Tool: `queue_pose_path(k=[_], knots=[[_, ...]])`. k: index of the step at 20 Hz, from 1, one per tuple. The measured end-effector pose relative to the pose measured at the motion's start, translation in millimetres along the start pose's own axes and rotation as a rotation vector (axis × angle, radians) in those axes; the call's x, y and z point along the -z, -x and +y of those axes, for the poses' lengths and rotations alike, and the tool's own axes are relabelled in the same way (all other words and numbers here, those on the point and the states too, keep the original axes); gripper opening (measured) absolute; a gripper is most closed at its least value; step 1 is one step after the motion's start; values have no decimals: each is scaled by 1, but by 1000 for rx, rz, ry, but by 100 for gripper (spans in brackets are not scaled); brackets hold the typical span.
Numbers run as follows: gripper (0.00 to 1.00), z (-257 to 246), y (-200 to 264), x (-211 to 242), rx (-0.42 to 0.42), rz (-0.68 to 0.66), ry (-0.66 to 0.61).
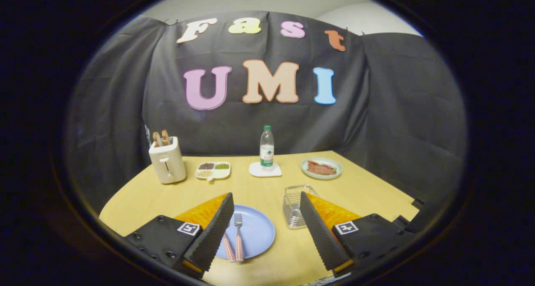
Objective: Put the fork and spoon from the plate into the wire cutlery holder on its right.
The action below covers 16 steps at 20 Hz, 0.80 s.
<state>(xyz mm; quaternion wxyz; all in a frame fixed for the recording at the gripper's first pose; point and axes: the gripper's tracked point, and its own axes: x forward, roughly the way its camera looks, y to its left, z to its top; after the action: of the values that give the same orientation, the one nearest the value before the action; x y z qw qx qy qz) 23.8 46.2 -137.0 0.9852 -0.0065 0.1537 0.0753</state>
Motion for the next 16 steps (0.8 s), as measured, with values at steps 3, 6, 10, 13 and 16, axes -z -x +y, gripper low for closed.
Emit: queue_pose_path(k=[3,6,10,13,16], knots=[[100,16,-16,36,-61,88,20],[100,23,-30,72,-106,186,59],[100,27,-43,104,-139,279,86],[99,29,-47,119,-150,319,106],[98,28,-53,130,-150,357,120]])
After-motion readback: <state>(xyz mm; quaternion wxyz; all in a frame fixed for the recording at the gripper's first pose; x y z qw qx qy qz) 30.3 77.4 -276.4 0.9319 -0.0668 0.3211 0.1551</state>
